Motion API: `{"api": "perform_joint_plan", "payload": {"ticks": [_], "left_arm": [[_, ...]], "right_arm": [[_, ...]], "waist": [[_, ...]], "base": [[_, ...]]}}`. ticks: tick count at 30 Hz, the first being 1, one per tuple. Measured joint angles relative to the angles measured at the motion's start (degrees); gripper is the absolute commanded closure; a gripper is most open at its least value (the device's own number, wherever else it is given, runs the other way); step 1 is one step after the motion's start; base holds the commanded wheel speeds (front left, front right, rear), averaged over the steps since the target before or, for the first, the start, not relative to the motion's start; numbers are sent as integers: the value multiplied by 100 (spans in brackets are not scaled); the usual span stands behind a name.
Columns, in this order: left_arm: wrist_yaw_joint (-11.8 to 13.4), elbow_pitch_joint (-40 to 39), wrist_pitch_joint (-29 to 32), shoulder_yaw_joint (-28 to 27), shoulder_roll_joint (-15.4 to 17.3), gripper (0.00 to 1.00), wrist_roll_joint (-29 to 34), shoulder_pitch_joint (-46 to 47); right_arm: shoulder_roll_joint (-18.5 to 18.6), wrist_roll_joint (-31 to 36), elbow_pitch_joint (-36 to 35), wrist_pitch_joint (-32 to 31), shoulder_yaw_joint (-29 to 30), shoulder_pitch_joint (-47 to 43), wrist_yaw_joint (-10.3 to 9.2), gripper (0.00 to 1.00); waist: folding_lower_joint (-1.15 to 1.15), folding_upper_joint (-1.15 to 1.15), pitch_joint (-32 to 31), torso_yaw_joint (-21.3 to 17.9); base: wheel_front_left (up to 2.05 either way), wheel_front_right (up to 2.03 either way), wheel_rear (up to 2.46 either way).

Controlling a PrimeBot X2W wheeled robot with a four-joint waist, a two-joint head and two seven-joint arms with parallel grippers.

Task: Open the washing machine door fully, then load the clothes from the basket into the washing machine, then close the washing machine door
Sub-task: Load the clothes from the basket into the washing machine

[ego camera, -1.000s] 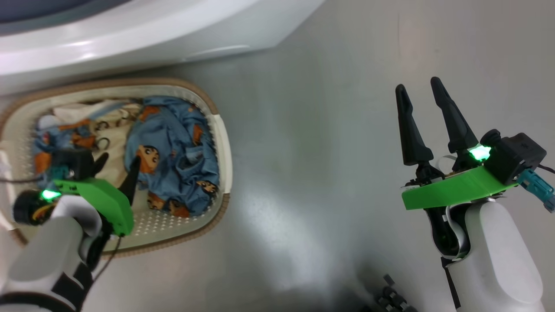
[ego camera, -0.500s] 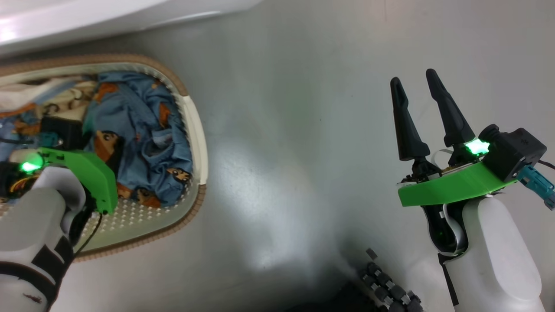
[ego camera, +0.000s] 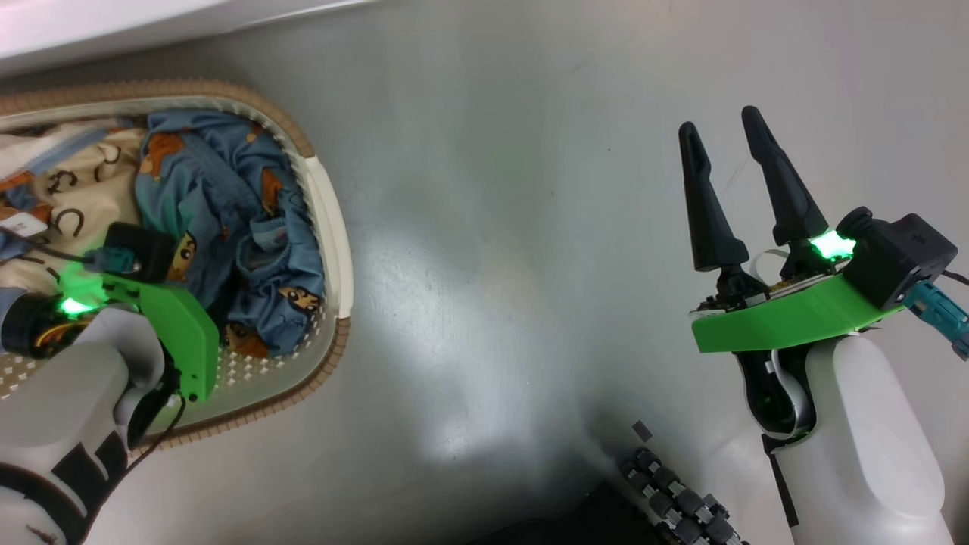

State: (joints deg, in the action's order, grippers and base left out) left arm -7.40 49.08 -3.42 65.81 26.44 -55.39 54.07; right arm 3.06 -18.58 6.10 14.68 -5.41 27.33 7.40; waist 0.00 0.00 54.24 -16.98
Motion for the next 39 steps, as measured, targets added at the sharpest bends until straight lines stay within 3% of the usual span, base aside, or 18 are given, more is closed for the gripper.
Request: {"api": "perform_joint_plan", "payload": {"ticks": [2, 3, 4, 5, 17, 30, 34, 39], "left_arm": [[0, -18, -2, 212, 11, 0, -54, 87], [0, -33, -2, 324, 19, 14, -87, 128], [0, -33, -2, 324, 19, 82, -87, 128], [0, -51, -7, 471, 32, 100, -158, 189], [0, 244, -450, 746, 52, 100, -549, 354], [0, 29, -1079, 770, -7, 100, -948, 17], [0, -158, -1080, 367, -7, 100, -597, -57], [0, -475, -1080, -616, -78, 100, 13, -596]], "right_arm": [[-2, 0, -2, 3, -19, 0, 0, 0], [-2, 0, -2, 3, -31, 0, 0, 0], [-2, 0, -2, 3, -31, 0, 0, 0], [-3, -1, -3, 3, -60, 1, 0, 0], [-7, -23, 52, 4, -109, 3, 0, 0], [-7, -24, 278, 4, -130, 1, 0, 0], [-5, -15, 363, 4, -129, -6, 0, 0], [-4, 33, 490, 4, -111, -80, 0, 0]], "waist": [[0, 0, 17, -9], [0, 0, 22, -16], [0, 0, 22, -16], [0, 0, 28, -28], [0, 0, -155, -7], [0, 0, -922, 159], [0, 0, -1237, 231], [0, 0, -1648, 338]], "base": [[0, 0, 0], [0, 0, 0], [0, 0, 0], [0, 0, 0], [0, 0, 0], [0, 0, 0], [0, 0, 0], [0, 0, 0]]}}
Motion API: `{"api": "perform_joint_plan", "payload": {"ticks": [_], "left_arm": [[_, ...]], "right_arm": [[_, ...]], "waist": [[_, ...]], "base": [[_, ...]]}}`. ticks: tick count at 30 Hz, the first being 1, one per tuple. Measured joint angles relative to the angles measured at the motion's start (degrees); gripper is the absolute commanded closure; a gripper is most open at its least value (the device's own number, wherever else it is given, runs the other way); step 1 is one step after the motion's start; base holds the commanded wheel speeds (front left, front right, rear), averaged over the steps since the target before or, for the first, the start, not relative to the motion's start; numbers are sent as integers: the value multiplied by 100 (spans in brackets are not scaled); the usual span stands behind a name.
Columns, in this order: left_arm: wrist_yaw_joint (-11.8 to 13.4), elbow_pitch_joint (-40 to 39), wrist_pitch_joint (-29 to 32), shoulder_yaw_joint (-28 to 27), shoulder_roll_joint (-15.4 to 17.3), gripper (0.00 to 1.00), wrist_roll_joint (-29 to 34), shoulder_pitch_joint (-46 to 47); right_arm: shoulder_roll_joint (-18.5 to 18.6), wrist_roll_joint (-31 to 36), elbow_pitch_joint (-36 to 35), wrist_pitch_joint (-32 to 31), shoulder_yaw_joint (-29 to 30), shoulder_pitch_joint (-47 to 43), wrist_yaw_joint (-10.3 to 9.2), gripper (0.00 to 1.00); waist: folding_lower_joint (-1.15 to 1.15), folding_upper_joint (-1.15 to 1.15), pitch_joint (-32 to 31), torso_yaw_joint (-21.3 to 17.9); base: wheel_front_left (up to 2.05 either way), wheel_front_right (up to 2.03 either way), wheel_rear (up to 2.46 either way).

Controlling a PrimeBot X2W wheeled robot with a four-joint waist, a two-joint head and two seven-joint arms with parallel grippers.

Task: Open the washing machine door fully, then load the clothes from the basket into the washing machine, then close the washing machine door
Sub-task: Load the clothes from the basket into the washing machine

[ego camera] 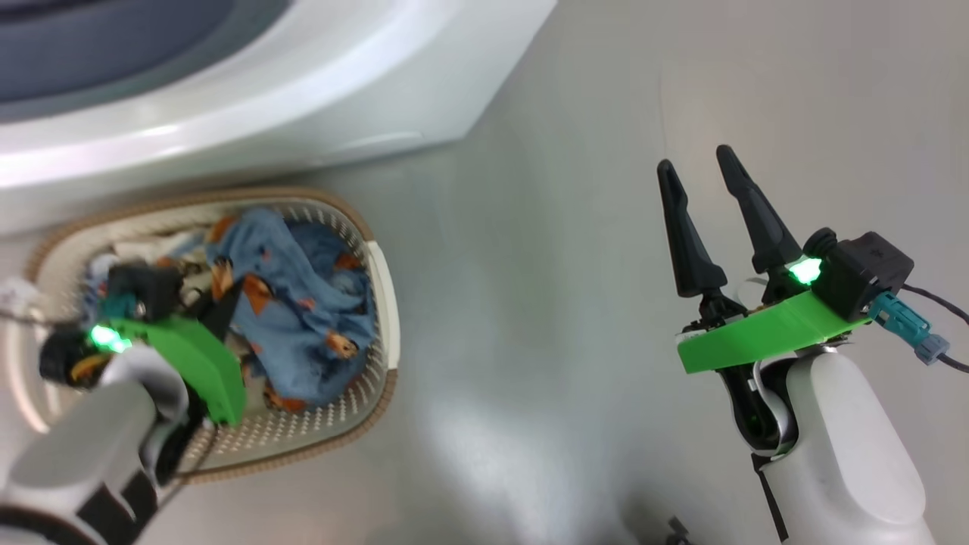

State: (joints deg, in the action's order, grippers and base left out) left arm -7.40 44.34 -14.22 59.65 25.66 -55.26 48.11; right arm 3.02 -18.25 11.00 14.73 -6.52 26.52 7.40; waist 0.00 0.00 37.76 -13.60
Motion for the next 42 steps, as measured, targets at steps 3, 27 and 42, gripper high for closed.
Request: {"api": "perform_joint_plan", "payload": {"ticks": [3, 27, 42], "left_arm": [[0, -233, 0, -568, -67, 100, 301, -476], [0, -1964, 0, -3449, -1024, 100, 1991, -2753], [0, -3077, 0, -4573, -1571, 100, 2675, -3741]], "right_arm": [[0, 5, 32, 0, 42, -87, 0, 0], [102, 126, 466, 0, 324, -902, 0, 0], [265, 44, 534, -1, 458, -1502, 0, 0]], "waist": [[0, 0, -260, 63], [0, 0, -2192, 709], [0, 0, -3075, 1141]], "base": [[0, 0, 0], [0, 0, 0], [0, 0, 0]]}}
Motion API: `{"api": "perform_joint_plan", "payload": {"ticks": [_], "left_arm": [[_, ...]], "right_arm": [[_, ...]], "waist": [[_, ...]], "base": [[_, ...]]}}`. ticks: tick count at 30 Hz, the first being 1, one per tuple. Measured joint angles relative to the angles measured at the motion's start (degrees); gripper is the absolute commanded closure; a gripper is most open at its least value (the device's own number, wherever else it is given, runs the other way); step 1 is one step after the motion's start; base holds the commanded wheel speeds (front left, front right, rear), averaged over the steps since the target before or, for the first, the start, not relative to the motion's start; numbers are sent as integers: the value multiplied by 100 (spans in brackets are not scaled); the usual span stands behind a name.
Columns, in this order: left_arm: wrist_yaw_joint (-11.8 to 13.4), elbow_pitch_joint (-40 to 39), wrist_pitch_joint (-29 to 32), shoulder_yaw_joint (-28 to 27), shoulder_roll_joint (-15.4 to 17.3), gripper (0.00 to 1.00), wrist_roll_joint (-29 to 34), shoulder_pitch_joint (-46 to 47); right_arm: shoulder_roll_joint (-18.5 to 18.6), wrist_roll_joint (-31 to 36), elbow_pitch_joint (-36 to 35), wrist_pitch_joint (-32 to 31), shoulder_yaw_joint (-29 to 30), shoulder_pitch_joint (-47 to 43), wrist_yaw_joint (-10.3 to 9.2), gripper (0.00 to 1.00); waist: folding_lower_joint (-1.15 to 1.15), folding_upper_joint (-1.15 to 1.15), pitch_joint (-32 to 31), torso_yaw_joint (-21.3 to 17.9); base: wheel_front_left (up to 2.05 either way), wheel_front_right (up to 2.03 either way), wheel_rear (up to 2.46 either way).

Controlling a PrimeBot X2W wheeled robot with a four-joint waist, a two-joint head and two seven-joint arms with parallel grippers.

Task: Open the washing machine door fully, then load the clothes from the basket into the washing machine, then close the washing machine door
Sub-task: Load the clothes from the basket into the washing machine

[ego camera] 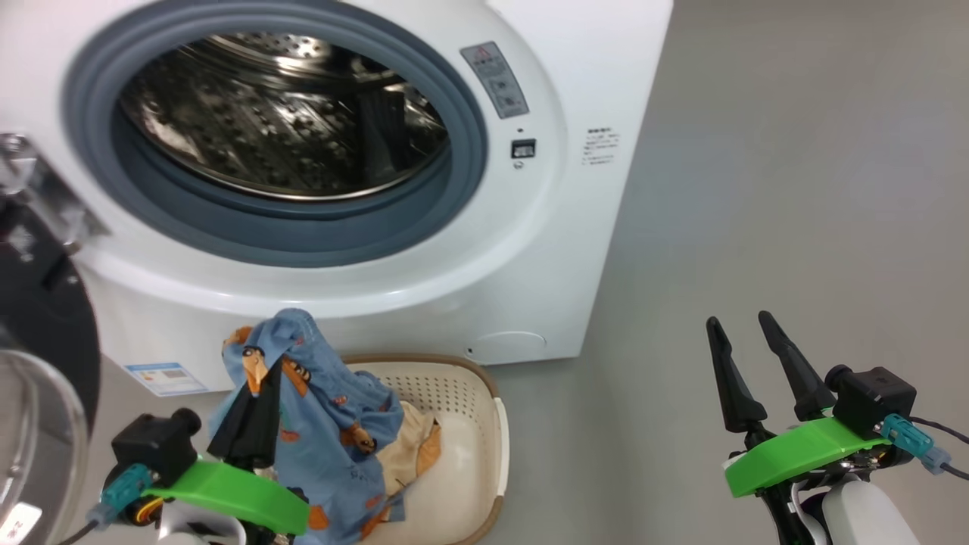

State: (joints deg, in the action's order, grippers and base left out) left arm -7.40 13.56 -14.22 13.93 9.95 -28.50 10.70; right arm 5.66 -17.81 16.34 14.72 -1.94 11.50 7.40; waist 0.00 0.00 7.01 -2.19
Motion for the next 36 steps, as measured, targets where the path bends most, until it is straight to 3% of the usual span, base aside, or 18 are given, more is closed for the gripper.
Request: {"api": "perform_joint_plan", "payload": {"ticks": [11, 27, 36], "left_arm": [[0, -561, -25, -390, -241, 100, 300, -242], [0, -753, -41, -548, -344, 100, 368, -252], [0, -644, -42, -495, -299, 100, 357, 534]], "right_arm": [[105, -9, -23, 0, 56, 1, 0, 0], [112, -45, -77, 0, 57, 2, 0, 0], [103, -41, -92, 0, -59, 24, 0, 0]], "waist": [[0, 0, -246, 263], [0, 0, -116, 254], [0, 0, 39, 141]], "base": [[0, 0, 0], [0, 0, 0], [0, 0, 0]]}}
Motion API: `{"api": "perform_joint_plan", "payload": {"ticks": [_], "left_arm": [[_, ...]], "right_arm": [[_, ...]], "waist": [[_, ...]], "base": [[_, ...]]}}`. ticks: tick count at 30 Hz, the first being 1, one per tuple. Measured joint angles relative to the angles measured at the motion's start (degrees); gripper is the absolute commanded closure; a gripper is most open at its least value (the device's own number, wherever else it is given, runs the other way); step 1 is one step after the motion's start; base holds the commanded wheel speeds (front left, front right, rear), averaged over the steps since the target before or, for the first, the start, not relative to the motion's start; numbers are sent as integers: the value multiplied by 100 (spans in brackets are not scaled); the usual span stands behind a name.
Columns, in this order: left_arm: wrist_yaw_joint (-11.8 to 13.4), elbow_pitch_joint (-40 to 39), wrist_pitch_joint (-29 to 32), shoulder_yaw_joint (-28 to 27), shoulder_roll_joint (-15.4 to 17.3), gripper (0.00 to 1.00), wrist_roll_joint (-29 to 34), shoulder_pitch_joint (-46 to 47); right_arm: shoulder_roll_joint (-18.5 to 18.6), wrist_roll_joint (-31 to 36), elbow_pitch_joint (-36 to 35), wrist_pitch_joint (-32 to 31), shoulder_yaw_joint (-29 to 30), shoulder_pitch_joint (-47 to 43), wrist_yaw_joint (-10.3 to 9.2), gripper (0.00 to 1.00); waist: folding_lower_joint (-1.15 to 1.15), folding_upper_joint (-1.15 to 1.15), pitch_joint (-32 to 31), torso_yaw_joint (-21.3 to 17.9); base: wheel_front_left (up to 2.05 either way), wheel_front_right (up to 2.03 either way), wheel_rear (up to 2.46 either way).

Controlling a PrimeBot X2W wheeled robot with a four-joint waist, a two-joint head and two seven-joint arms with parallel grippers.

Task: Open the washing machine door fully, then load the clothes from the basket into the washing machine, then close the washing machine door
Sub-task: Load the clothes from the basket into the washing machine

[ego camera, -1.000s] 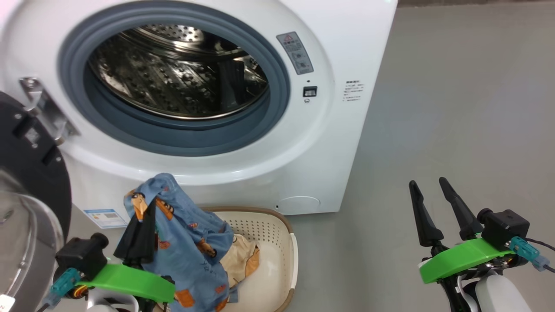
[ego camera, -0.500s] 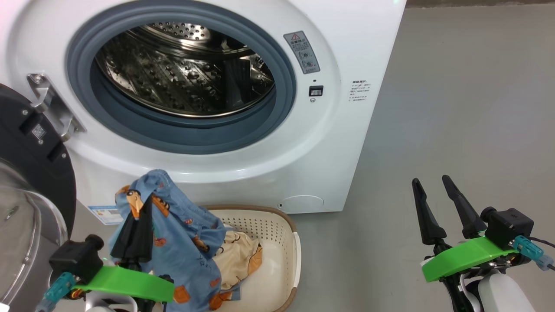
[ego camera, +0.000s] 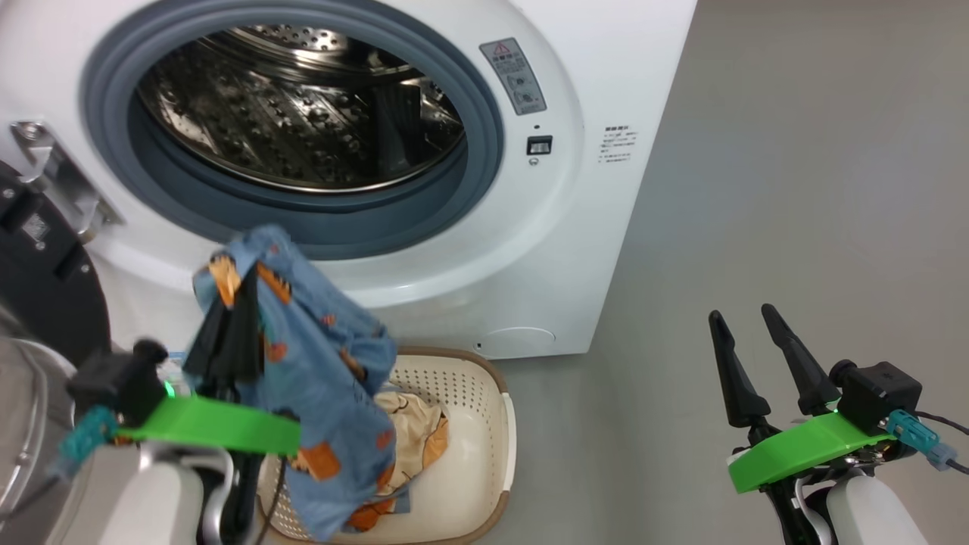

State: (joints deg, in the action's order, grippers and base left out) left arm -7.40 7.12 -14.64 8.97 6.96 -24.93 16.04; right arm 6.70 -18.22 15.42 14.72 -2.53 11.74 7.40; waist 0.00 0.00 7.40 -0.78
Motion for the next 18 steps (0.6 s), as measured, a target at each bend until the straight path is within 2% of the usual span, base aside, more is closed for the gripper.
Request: {"api": "perform_joint_plan", "payload": {"ticks": [5, 13, 18], "left_arm": [[0, 241, 0, 82, 54, 100, -18, 503], [0, 678, -2, -92, 131, 100, -33, 1555], [0, 1407, -5, -10, 321, 100, -34, 2159]], "right_arm": [[-22, 10, -18, 0, -64, 23, 0, 0], [-143, 48, -67, 1, -188, 274, 0, 0], [-212, 64, -136, 0, -175, 395, 0, 0]], "waist": [[0, 0, 128, -111], [0, 0, 547, -389], [0, 0, 901, -571]], "base": [[0, 0, 0], [0, 0, 0], [0, 0, 0]]}}
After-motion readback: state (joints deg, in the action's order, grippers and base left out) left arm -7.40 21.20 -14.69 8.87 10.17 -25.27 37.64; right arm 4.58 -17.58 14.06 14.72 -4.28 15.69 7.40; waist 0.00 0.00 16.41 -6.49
